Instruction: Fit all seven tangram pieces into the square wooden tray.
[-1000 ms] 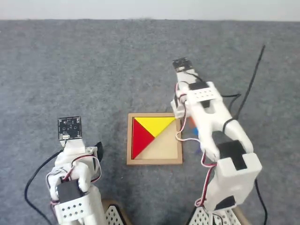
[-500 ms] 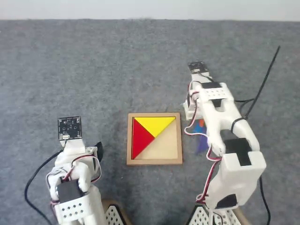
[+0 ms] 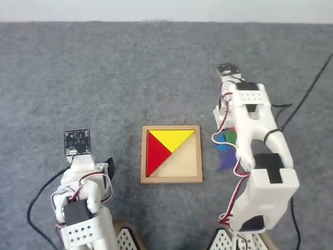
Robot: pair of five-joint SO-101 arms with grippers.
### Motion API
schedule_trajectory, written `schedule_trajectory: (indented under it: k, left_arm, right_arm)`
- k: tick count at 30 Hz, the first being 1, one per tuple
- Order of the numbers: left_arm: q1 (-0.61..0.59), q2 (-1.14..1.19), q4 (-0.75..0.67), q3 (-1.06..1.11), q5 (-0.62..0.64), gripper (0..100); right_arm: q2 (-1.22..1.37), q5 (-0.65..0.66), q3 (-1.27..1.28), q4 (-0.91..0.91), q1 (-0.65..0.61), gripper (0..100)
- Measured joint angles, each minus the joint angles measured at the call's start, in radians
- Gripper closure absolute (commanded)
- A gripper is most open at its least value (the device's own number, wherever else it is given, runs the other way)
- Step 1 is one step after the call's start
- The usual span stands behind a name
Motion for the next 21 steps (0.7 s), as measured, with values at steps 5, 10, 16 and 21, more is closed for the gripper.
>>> schedule_trajectory:
  k: [5,10,16,21]
  left_arm:
    - [0.0,0.0,0.0,0.0,0.0,76]
    - [0.0,0.0,0.0,0.0,0.0,76]
    - [0.0,0.0,0.0,0.0,0.0,76]
    - [0.0,0.0,0.0,0.0,0.0,76]
  right_arm:
    - [0.0,0.092,0.0,0.002,-0.025,76.6]
    - [0.0,0.252,0.0,0.009,-0.029,76.6]
    - [0.0,0.315,0.0,0.011,-0.028,76.8]
    - [0.0,0.336,0.0,0.011,-0.028,76.6]
